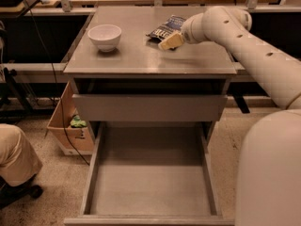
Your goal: Place blue chip bag into middle drawer
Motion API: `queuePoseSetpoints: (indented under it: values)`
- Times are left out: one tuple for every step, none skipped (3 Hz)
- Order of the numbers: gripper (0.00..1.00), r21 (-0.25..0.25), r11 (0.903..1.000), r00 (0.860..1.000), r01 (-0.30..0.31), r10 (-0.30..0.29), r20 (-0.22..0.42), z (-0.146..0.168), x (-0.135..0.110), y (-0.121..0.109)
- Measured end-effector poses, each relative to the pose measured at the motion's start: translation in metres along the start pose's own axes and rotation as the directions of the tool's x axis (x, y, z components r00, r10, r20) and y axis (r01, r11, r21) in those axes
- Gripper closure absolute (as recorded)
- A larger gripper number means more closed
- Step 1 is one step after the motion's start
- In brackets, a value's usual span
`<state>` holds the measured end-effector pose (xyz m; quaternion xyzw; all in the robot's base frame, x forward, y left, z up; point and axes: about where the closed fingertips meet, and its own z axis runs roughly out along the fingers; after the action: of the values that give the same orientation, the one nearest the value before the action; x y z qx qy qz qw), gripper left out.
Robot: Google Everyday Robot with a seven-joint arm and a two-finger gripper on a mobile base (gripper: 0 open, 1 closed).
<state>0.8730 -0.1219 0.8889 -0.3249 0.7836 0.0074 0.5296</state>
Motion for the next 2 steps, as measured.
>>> queuePoseSetpoints:
  values:
    - [0.0,0.038,0.9962,0.997,-0.079,0.078,0.031,0.023,0.002,-0.012]
    - [0.0,0.044,0.988,0.988,-0.148,0.146,0.059,0.046,0.005,-0.015]
